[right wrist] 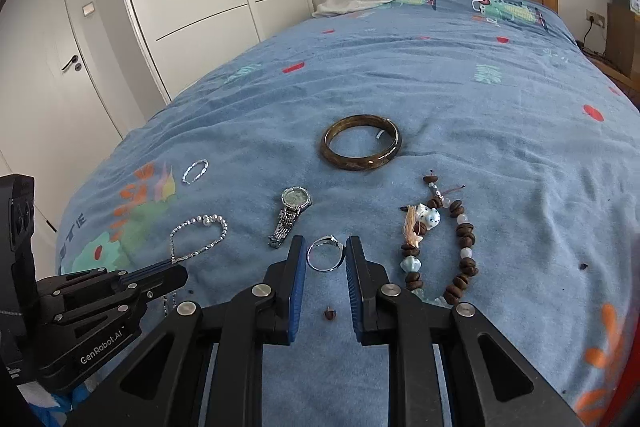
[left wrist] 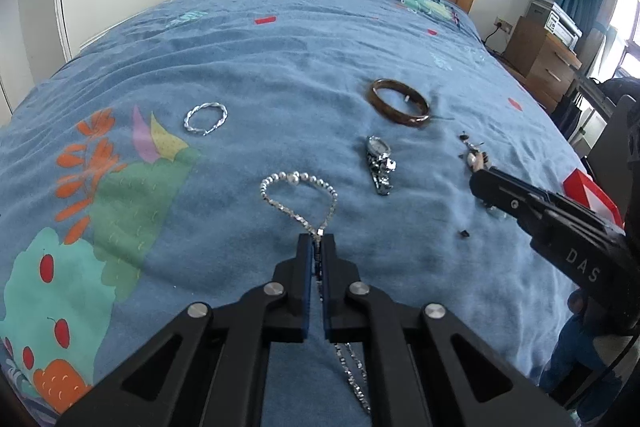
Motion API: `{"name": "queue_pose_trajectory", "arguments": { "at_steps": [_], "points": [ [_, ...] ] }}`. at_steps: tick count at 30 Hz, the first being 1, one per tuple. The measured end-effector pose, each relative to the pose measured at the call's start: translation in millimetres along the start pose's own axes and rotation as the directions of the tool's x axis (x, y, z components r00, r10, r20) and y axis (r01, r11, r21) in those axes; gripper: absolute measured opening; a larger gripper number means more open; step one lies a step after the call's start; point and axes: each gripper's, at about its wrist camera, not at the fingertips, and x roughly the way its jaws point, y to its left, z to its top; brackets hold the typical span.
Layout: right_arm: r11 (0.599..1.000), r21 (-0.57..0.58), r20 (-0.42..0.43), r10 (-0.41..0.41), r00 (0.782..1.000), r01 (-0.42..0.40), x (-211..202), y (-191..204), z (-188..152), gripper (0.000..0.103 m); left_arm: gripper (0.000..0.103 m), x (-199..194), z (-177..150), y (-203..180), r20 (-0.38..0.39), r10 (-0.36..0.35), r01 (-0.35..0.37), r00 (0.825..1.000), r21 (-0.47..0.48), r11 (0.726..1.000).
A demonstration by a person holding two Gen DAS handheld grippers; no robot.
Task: Organize jewelry
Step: 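Carry the necklace and ring into the red box and release both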
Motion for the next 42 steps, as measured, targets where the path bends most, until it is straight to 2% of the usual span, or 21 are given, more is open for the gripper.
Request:
{"name": "queue_pose_trajectory", "arguments": {
  "at_steps": [11,16,23,29,34,39,42],
  "points": [
    [0.999,0.041,0.081,-0.032,0.996,0.029,-83,-9,-9,0.020,0.004,-57,14,-18,0.073,-0.022,0.020,0.997,0.019,1.000],
    [0.996,0.071,0.120,-0.065,0.991,0.056,-123,-21,-17,0.020,0.004,-84,17,-47,0.101,-0.058,0.053,0.993,0.060,0.997],
    [0.988,0.109,0.176,-0.128,0.976,0.110,-180,-47,-29,0.020,0.004,-116,15,-106,0.114,-0.153,0.136,0.982,0.145,0.980],
    [0.971,0.153,0.204,-0.214,0.955,0.185,-227,-87,-44,0.020,0.004,-125,13,-169,0.076,-0.253,0.230,0.964,0.231,0.945],
    [0.945,0.192,0.205,-0.302,0.931,0.264,-259,-127,-58,0.020,0.004,-123,12,-232,0.029,-0.334,0.308,0.942,0.313,0.898],
    [0.915,0.235,0.178,-0.373,0.911,0.328,-271,-167,-68,0.020,0.004,-110,15,-293,-0.011,-0.403,0.377,0.915,0.377,0.846],
    [0.899,0.258,0.152,-0.400,0.904,0.354,-268,-188,-73,0.020,0.004,-96,15,-323,-0.038,-0.428,0.407,0.903,0.395,0.824]
  ]
}}
